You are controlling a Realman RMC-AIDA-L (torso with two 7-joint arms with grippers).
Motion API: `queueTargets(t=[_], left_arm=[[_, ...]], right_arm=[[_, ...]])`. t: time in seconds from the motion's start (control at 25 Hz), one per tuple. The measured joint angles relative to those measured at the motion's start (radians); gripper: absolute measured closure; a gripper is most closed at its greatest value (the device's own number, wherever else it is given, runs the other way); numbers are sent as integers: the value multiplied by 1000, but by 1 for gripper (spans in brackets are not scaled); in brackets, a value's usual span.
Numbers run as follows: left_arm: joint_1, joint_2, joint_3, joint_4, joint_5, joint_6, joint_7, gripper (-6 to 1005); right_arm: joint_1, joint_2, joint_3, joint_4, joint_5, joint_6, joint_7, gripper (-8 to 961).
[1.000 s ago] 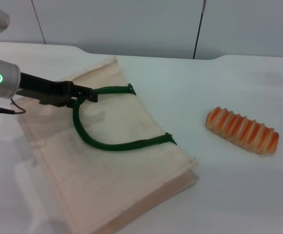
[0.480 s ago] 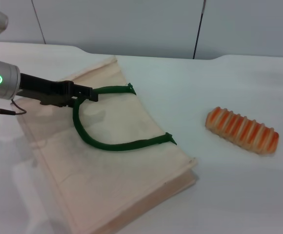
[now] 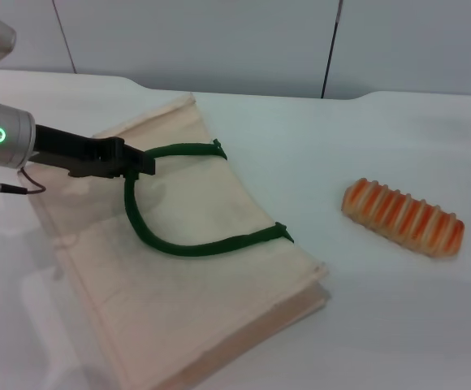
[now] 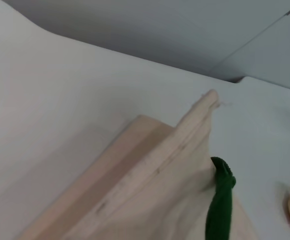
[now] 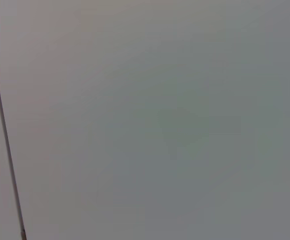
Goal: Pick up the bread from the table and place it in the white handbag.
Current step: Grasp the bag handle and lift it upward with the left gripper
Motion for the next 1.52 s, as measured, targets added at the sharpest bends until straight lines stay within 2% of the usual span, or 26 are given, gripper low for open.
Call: queueTargets(t=[0.04,0.32,0.48,0.6,1.0,1.2,1.52], left_arm=[[0,0,0,0,0,0,2,544],[-2,-7,0,0,-33,1,47,695],[16,-5,0,-1,-165,29,152,782],[24,11,0,-3,-285,99,259,867],[24,85,2,-8,-426,319,381,863],[9,114,2,-13,-434,433,406,861],[-12,131,1,-85,-376,582,388,857]], right_arm=[[0,0,0,0,0,0,0,60],[-3,0,0,0,0,-4,0,60],[-6,-1,0,0,0,-4,0,60],[-6,-1,0,0,0,-4,0,60],[-8,-2,1,-1,1,-4,0,59],[-10,-2,2,-2,2,-4,0,60],[-12,-2,2,-2,2,-4,0,60]])
